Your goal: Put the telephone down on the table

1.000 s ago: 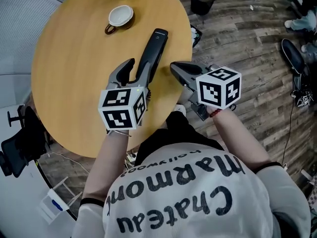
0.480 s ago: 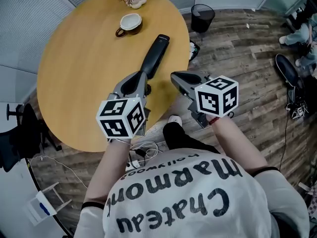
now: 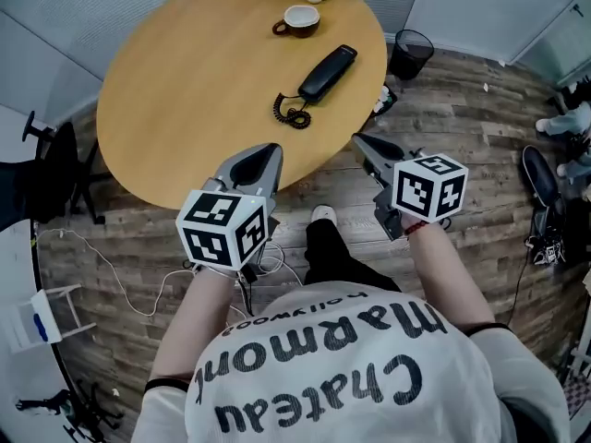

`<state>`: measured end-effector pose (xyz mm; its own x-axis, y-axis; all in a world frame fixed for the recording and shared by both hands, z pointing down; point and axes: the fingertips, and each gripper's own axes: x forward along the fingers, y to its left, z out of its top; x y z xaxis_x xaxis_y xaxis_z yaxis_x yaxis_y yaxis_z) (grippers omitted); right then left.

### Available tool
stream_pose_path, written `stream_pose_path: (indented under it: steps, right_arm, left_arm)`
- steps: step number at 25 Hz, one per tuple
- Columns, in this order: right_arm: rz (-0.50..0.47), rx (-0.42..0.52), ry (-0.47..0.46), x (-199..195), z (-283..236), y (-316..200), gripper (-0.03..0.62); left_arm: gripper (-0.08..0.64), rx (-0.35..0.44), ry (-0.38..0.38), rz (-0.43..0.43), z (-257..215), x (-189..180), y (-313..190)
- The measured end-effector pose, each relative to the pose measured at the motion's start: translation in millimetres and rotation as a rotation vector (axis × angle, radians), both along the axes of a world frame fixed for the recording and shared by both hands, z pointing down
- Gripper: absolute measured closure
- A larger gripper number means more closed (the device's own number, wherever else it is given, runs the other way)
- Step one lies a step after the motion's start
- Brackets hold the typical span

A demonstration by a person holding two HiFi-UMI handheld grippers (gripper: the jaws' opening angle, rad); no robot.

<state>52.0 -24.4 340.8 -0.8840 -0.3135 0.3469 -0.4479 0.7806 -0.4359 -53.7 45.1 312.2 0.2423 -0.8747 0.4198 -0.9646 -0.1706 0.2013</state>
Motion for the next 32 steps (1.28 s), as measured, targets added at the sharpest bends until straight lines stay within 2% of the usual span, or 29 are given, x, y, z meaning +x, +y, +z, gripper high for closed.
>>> stream_pose_path:
  steps: [5, 11, 20, 32]
  right_arm:
    - [-0.008, 0.016, 0.023, 5.3, -9.2, 30.1, 0.578]
    - [-0.017, 0.059, 0.041, 23.2, -24.8, 62.4, 0.578]
    - [-0.051, 0.1, 0.033, 34.5, -50.6, 62.9, 0.578]
    - [-0.077, 0.111, 0.026, 35.1, -56.5, 59.1, 0.578]
  left_arm:
    - [0.548, -0.014, 0.031, -0.059, 3.3, -9.6, 33.3]
    - [0.549, 0.013, 0.048, -0.076, -7.5, 4.0, 56.8]
    - [0.549, 0.064, 0.036, -0.09, -34.5, 15.5, 54.3]
    - [0.549, 0.059, 0.025, -0.117, -33.3, 16.4, 55.9]
